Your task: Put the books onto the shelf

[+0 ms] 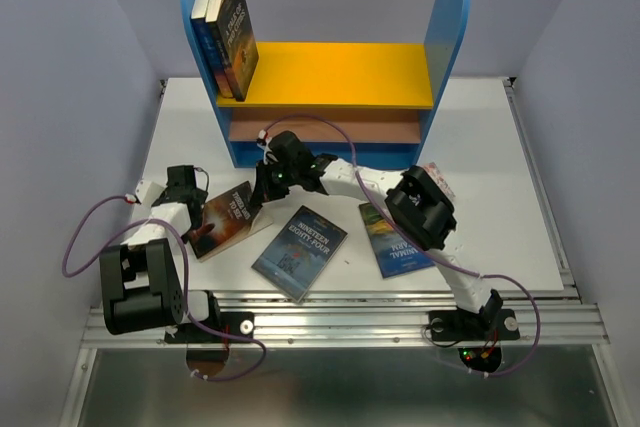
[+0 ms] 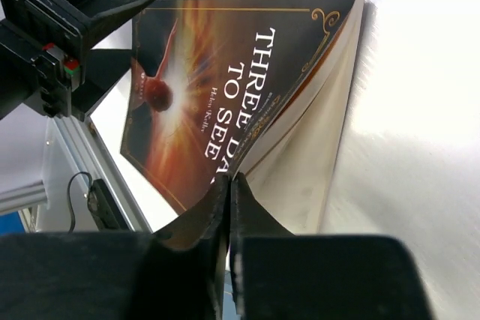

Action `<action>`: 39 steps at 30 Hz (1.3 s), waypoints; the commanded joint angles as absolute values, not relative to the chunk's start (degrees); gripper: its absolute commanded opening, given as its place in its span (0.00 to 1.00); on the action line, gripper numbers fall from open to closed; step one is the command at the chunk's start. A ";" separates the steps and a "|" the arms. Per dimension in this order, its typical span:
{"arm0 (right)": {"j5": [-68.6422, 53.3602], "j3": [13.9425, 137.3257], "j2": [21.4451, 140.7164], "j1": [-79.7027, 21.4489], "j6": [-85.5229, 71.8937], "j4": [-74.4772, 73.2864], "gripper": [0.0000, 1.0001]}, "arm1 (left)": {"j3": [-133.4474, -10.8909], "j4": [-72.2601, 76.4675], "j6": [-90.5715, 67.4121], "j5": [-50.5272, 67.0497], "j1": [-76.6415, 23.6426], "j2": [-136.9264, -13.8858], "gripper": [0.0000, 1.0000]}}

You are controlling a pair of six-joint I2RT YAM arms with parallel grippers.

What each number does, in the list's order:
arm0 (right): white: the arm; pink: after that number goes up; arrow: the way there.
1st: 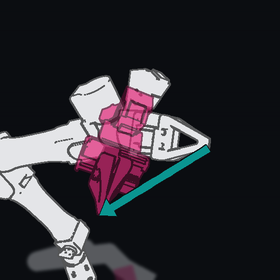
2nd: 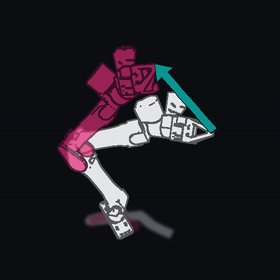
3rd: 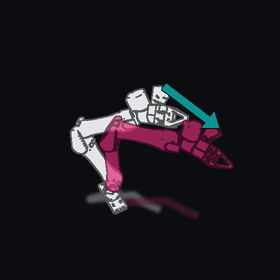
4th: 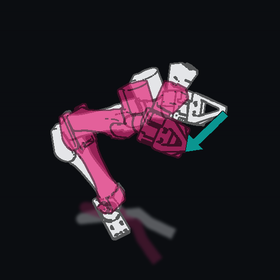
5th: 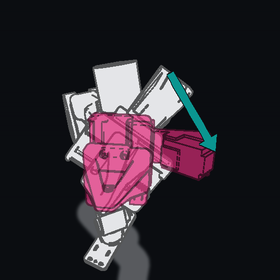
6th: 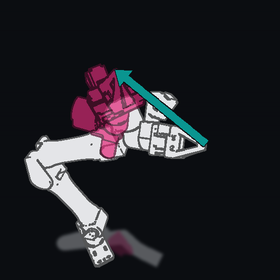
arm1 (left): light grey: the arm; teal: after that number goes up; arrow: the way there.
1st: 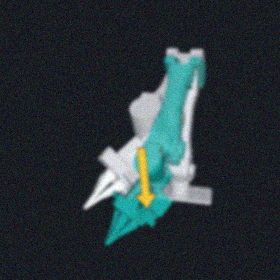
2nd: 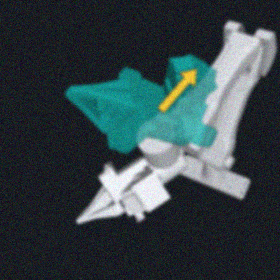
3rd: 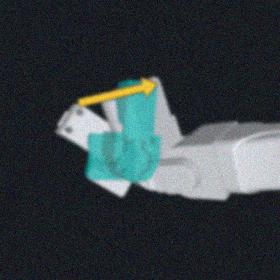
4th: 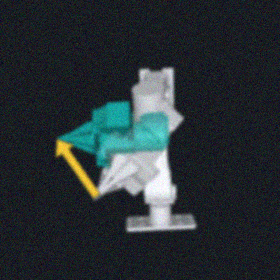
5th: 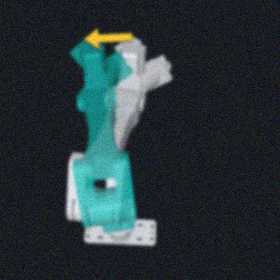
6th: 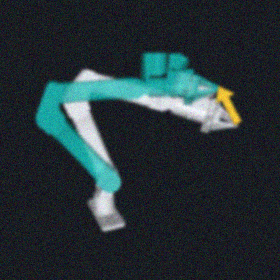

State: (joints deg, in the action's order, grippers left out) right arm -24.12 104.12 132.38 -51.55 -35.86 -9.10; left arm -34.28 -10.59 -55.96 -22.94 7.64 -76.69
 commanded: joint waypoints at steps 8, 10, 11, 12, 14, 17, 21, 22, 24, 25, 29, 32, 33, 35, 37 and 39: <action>-24.89 105.83 134.31 -53.26 -33.85 -7.04 0.01 | -30.76 -13.10 -57.40 -11.96 7.21 -74.89 0.99; -20.58 99.63 129.31 -53.26 -29.82 -2.93 0.01 | -32.07 -12.49 -55.38 -8.73 7.29 -72.87 0.99; -19.35 96.45 127.03 -53.26 -25.44 -0.03 0.01 | -32.60 -11.96 -53.63 -7.22 7.21 -71.90 0.99; -18.47 92.85 121.87 -53.26 -22.88 4.00 0.01 | -33.30 -11.26 -51.35 -5.81 7.21 -69.20 0.99; -19.07 82.65 116.92 -53.26 -14.35 14.30 0.01 | -33.84 -9.85 -48.09 -1.51 6.94 -66.02 0.99; -21.35 76.65 110.05 -53.26 -4.85 17.05 0.01 | -33.84 -8.35 -45.45 2.98 4.93 -57.25 0.99; -25.39 68.57 102.23 -53.26 1.91 22.14 0.01 | -33.05 -7.56 -44.47 8.87 2.73 -50.99 0.99; -25.49 64.47 99.00 -53.26 2.72 25.02 0.01 | -33.31 -7.56 -43.69 11.05 2.55 -49.41 0.99; -24.27 61.45 95.90 -53.26 5.00 25.49 0.01 | -34.88 -9.66 -42.81 11.60 2.37 -48.34 0.99; -23.39 60.13 94.41 -53.26 5.71 25.58 0.01 | -35.50 -10.10 -42.02 11.78 2.29 -47.90 0.99; -16.81 53.54 85.37 -53.26 9.91 25.40 0.01 | -39.02 -14.40 -37.28 13.44 1.93 -45.80 0.99; -13.98 48.44 80.79 -53.26 13.34 23.74 0.01 | -41.65 -15.03 -34.55 17.30 1.93 -44.65 0.99; -13.02 47.64 79.38 -53.26 13.53 23.12 0.01 | -42.18 -15.12 -33.24 18.62 1.93 -43.69 0.99; -9.41 45.80 75.42 -53.26 14.59 21.19 0.01 | -42.63 -14.33 -32.52 22.58 1.85 -41.85 0.99; -8.53 44.22 71.57 -53.26 14.85 20.48 0.01 | -41.67 -11.54 -29.54 29.05 1.58 -40.87 0.99; -10.53 42.19 69.44 -53.26 16.17 20.04 0.01 | -40.70 -8.55 -27.79 32.76 1.14 -40.34 0.99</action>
